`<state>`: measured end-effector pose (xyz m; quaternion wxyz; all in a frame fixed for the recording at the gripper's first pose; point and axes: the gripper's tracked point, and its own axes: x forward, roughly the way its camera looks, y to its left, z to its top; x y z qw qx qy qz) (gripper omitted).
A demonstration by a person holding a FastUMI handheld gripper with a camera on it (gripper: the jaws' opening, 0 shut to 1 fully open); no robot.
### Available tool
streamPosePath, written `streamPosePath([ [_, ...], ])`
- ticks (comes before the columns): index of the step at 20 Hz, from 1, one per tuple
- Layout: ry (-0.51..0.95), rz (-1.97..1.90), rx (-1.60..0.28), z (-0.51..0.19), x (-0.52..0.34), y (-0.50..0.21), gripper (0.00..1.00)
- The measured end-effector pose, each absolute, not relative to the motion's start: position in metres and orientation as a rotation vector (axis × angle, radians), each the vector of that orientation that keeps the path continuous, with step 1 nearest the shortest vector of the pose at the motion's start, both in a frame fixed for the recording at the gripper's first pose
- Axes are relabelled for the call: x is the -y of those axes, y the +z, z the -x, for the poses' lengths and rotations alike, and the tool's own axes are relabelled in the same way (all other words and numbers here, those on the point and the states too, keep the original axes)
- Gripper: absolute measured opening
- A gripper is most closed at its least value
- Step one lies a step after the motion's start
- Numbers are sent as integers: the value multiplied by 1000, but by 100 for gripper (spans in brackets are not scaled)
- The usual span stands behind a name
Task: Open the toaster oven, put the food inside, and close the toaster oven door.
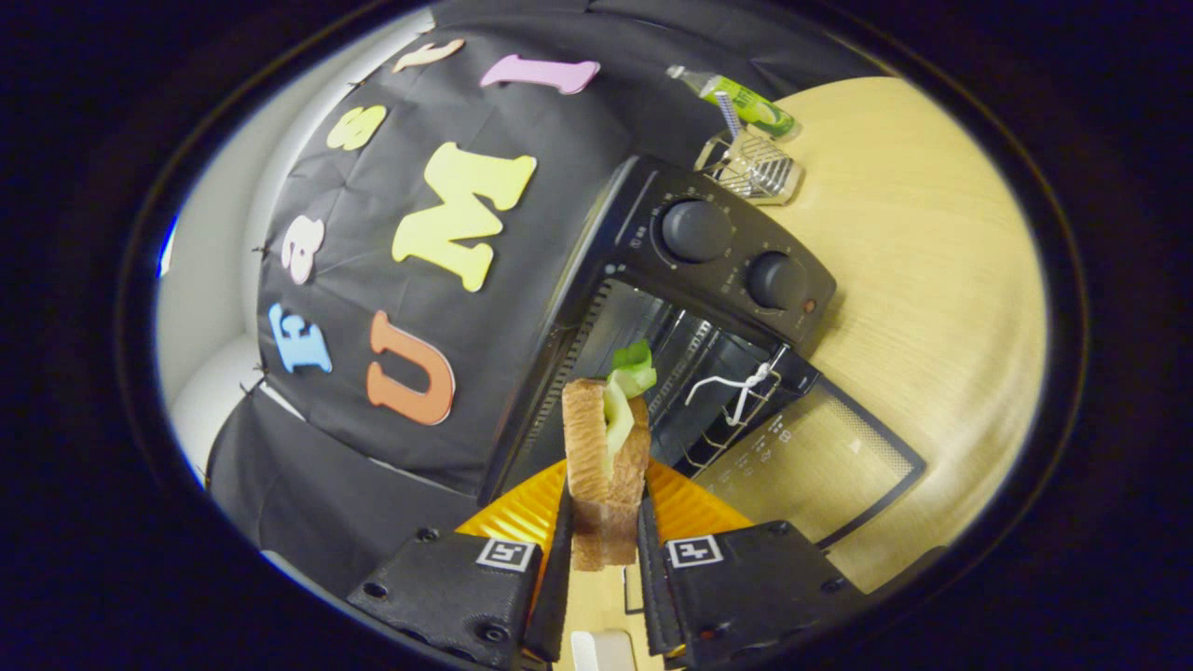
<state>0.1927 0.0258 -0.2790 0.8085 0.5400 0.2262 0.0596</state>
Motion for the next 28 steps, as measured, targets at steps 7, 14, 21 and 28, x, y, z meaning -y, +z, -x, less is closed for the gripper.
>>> streamPosePath([
  [7,-71,-1294,-386,-247,-17,-303,38],
  [14,-141,-1214,-356,-278,-42,-307,38],
  [21,-96,-975,-373,-292,-47,-314,41],
  [28,-63,-784,-503,-288,-46,-327,59],
])
